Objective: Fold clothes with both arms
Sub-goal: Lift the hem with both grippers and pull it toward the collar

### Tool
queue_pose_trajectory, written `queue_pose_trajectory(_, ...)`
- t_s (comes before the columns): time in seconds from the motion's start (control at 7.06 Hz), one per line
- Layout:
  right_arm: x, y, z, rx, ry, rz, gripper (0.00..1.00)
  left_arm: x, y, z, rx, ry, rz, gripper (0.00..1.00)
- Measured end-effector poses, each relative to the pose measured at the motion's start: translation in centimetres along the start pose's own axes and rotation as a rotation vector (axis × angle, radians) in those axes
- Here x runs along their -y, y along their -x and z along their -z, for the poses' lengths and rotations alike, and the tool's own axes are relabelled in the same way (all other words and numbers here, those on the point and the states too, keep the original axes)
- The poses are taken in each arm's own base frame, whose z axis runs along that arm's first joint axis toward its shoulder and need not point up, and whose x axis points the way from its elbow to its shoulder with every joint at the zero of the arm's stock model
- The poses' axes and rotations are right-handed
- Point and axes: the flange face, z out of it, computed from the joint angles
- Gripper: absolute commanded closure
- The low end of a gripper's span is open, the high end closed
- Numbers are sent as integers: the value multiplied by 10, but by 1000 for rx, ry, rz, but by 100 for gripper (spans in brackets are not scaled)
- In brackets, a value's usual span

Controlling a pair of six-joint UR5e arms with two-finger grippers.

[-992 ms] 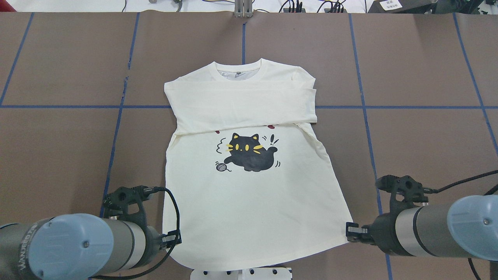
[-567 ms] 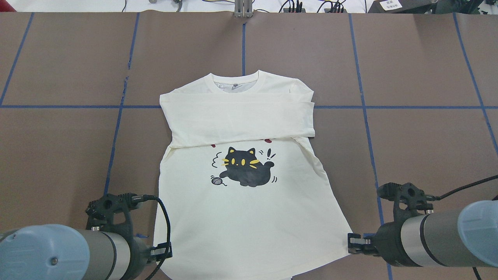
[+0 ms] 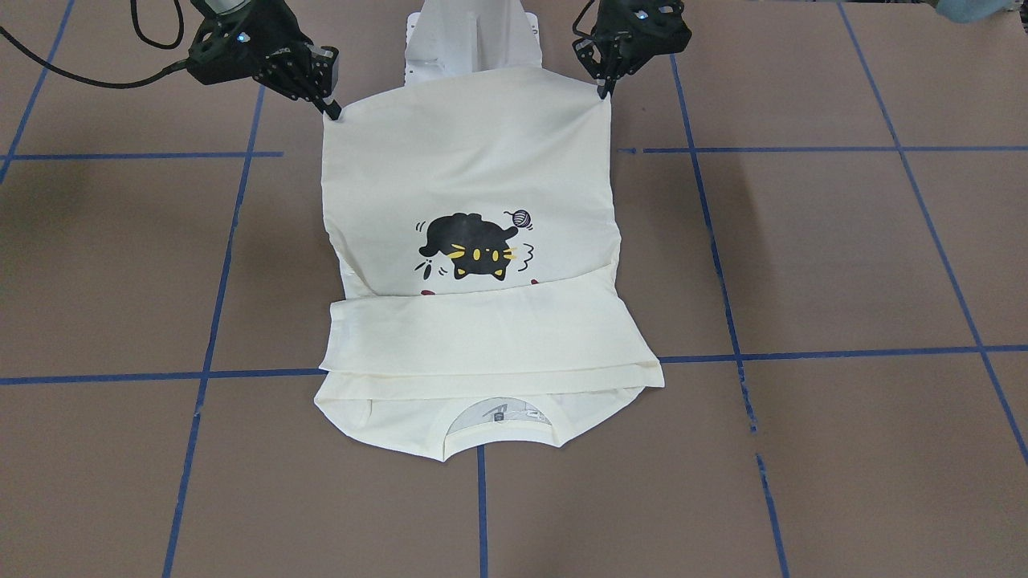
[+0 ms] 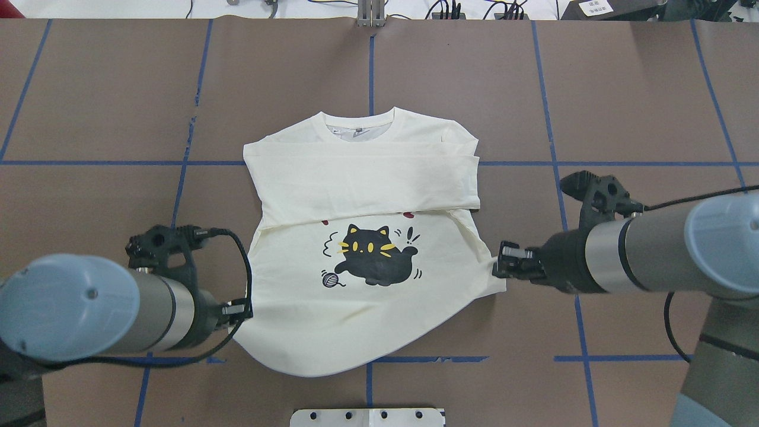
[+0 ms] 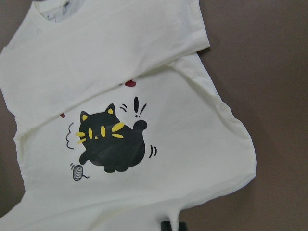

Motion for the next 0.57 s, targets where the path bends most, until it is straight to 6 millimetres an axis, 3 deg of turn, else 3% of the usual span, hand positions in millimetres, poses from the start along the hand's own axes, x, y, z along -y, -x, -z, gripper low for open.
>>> queue_pose_trajectory(0.28,81,8,-5,0,-85,-16,100,73,-9,-2,14,-76,18,100)
queue_pose_trajectory(0.57,136,30,-27,-17,-139,-30,100,139,-20,-13,12,-140,40,100)
